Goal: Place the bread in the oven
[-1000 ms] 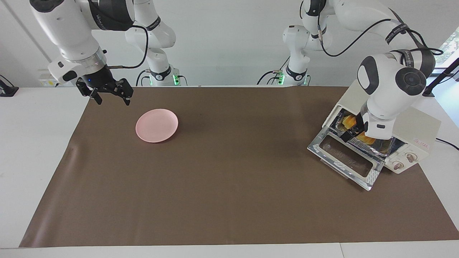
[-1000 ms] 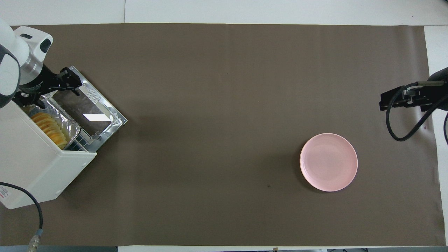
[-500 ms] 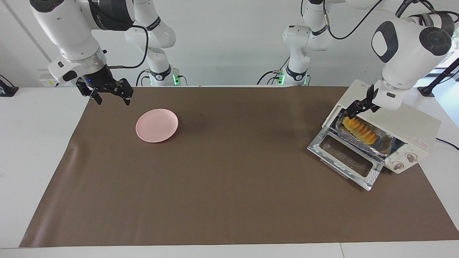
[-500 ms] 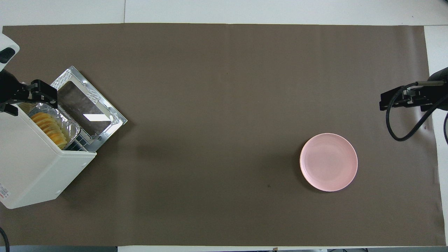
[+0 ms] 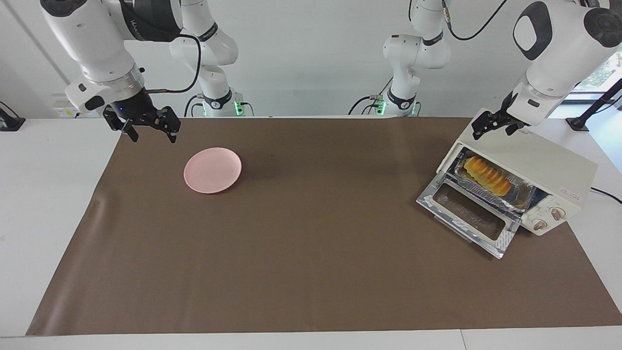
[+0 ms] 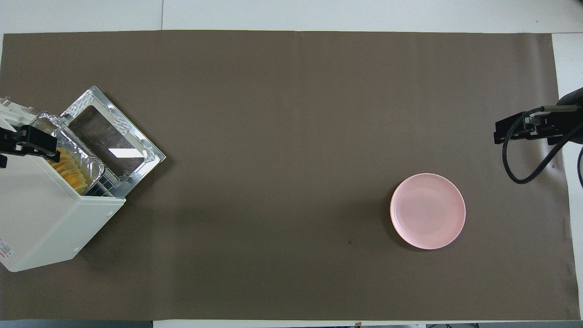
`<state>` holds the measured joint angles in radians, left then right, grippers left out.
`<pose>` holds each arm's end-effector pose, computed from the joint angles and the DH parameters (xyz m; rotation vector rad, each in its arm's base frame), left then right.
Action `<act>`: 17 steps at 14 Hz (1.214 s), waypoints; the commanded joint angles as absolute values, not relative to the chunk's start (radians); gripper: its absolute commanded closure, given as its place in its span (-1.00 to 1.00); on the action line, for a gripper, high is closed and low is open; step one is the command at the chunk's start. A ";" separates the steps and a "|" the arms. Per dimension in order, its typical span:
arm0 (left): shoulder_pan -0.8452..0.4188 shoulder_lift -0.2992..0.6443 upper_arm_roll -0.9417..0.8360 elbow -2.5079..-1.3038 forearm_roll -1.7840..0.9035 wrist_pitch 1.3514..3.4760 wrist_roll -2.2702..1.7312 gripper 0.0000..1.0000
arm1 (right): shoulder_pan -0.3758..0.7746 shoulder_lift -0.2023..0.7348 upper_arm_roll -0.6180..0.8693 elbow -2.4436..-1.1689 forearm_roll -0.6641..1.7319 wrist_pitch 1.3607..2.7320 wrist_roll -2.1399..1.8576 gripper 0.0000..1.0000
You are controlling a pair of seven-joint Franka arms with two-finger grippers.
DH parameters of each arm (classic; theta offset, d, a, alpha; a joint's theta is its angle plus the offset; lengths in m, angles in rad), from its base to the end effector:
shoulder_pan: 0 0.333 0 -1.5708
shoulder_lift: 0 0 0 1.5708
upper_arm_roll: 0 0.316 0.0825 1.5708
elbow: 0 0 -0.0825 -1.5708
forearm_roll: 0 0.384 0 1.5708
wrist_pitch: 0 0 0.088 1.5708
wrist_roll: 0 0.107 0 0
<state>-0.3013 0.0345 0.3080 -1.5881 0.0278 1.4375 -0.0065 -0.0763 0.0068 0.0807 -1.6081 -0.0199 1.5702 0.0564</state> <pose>0.5475 0.0042 0.5881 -3.0903 -0.0234 0.2843 0.5550 0.0002 0.6031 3.1191 -0.0804 -0.0688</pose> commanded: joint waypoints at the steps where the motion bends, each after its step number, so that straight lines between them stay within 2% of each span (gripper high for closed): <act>1: -0.157 -0.015 0.154 -1.632 0.034 1.440 0.046 -1.00 | -0.087 -0.012 0.089 -1.626 -0.028 1.565 0.037 -1.00; 4: -0.150 -0.070 0.141 -1.687 0.032 1.440 0.046 -1.00 | -0.087 -0.012 0.089 -1.626 -0.028 1.565 0.037 -1.00; 8: -0.155 -0.055 0.135 -1.681 0.032 1.508 0.049 -1.00 | -0.087 -0.012 0.089 -1.626 -0.028 1.565 0.037 -1.00; 11: -0.146 -0.009 0.127 -1.645 -0.029 1.505 0.049 -1.00 | -0.087 -0.012 0.089 -1.626 -0.028 1.565 0.037 -1.00; 17: -0.143 -0.008 0.109 -1.647 -0.031 1.568 0.080 -1.00 | -0.087 -0.012 0.089 -1.626 -0.028 1.565 0.037 -1.00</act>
